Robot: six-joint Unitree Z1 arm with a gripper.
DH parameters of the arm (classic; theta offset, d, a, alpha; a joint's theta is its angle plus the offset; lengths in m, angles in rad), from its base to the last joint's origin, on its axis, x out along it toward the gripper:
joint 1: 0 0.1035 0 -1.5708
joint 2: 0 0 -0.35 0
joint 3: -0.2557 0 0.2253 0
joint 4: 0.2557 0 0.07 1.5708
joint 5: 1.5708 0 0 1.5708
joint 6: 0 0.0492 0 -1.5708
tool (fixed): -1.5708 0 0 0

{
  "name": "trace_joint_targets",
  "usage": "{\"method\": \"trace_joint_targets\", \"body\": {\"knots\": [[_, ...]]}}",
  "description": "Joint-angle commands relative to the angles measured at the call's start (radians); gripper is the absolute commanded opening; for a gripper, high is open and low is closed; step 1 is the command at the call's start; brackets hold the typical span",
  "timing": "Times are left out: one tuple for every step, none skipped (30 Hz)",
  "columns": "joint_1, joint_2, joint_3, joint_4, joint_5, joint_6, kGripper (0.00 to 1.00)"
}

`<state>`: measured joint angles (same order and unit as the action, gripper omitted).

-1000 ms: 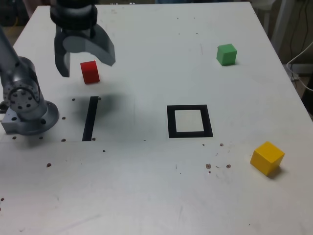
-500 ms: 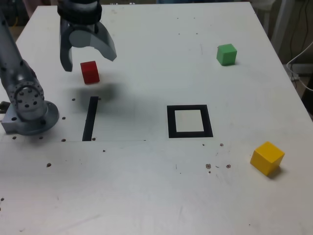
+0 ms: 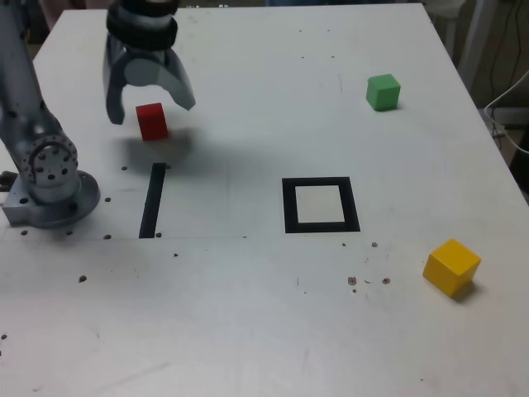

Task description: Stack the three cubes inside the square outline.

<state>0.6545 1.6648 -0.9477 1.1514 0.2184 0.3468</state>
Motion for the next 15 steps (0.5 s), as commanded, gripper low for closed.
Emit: {"method": "trace_joint_targets", "body": {"knots": [[0.005, 0.016, 0.002, -0.017, 0.002, 0.001, 0.97], [0.008, 0.021, 0.002, -0.022, 0.003, 0.001, 0.97], [0.012, 0.027, 0.003, -0.026, 0.004, 0.001, 0.97], [0.016, 0.031, 0.003, -0.029, 0.005, 0.001, 0.97], [0.020, 0.036, 0.004, -0.031, 0.008, 0.001, 0.97], [0.023, 0.040, 0.005, -0.033, 0.010, 0.001, 0.96], [0.026, 0.043, 0.006, -0.034, 0.013, 0.001, 0.96], [0.029, 0.046, 0.006, -0.035, 0.016, 0.001, 0.96], [0.032, 0.049, 0.007, -0.037, 0.020, 0.001, 0.95], [0.034, 0.051, 0.008, -0.039, 0.022, 0.000, 0.94], [0.036, 0.052, 0.009, -0.041, 0.024, 0.000, 0.93], [0.039, 0.053, 0.010, -0.044, 0.026, 0.000, 0.93], [0.042, 0.054, 0.012, -0.047, 0.028, 0.000, 0.92], [0.046, 0.056, 0.014, -0.051, 0.031, 0.000, 0.90], [0.051, 0.057, 0.016, -0.055, 0.034, 0.001, 0.89]]}}
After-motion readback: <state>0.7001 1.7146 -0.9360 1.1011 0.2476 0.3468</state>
